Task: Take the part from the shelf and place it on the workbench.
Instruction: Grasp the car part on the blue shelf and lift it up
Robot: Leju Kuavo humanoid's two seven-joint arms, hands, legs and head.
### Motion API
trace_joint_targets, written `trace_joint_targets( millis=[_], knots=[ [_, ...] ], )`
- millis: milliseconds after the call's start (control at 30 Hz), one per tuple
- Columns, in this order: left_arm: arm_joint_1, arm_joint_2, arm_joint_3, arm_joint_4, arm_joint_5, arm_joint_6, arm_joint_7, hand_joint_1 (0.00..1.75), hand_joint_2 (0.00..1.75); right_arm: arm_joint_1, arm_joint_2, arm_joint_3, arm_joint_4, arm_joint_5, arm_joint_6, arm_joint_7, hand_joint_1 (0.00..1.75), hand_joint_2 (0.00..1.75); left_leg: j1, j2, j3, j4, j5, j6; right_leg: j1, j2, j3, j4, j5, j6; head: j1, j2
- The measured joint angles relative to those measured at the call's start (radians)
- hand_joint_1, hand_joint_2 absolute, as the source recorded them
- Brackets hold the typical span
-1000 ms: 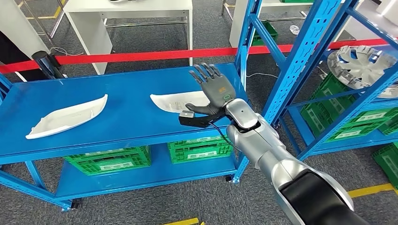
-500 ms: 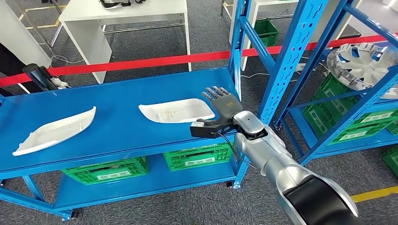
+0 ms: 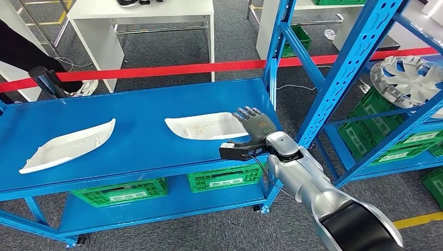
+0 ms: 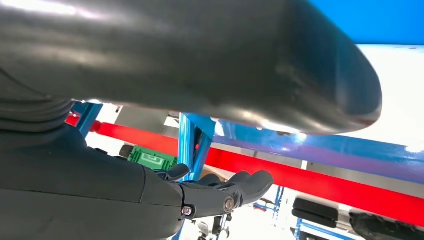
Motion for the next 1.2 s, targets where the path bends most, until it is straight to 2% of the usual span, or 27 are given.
trace_joint_targets(
  millis=[100,167,300,900,1067,1200],
  knots=[
    [0.001,-0.004,0.0,0.0,-0.005,0.0,-0.003,0.0,0.0,0.001,-0.004,-0.001,0.0,0.0,-0.014,-0.025,0.0,0.0,-0.001,0.0,0.0,0.0,-0.001,0.003,-0.002,0.0,0.001,-0.003,0.0,0.018,0.0,0.0],
    [0.001,-0.006,0.0,0.0,-0.009,0.0,-0.003,0.0,0.0,0.002,-0.004,-0.001,0.001,0.004,-0.02,-0.037,0.0,0.0,-0.002,0.001,0.0,0.001,-0.001,0.004,-0.003,0.0,0.001,-0.003,0.0,0.026,0.0,0.0],
    [0.001,-0.01,0.0,0.0,-0.016,0.0,-0.003,0.0,0.0,0.003,-0.004,-0.001,0.001,0.019,-0.003,-0.056,0.0,1.75,-0.001,0.001,0.0,0.0,-0.001,0.004,-0.003,-0.001,0.001,-0.003,0.0,0.03,0.0,0.0],
    [0.001,-0.032,0.0,0.0,-0.038,-0.009,0.008,0.0,0.0,0.003,0.002,0.007,0.006,0.063,0.075,-0.073,0.0,1.75,0.003,0.001,0.002,-0.002,-0.001,0.001,-0.001,-0.001,0.0,-0.001,-0.002,0.027,0.0,0.0],
    [0.0,-0.037,0.0,0.0,-0.047,-0.012,0.009,0.0,0.0,-0.014,0.002,0.048,0.009,0.109,0.119,-0.073,0.0,1.75,0.003,0.002,0.004,-0.002,-0.001,0.001,-0.001,0.0,0.001,-0.001,-0.002,0.027,0.0,0.0],
    [0.0,-0.043,-0.001,0.0,-0.054,-0.018,0.01,0.0,0.0,-0.021,-0.002,0.088,0.009,0.137,0.119,-0.072,0.0,1.75,0.003,0.002,0.005,-0.002,-0.001,0.001,-0.001,-0.001,0.003,-0.001,-0.003,0.027,0.0,0.0]
  ],
)
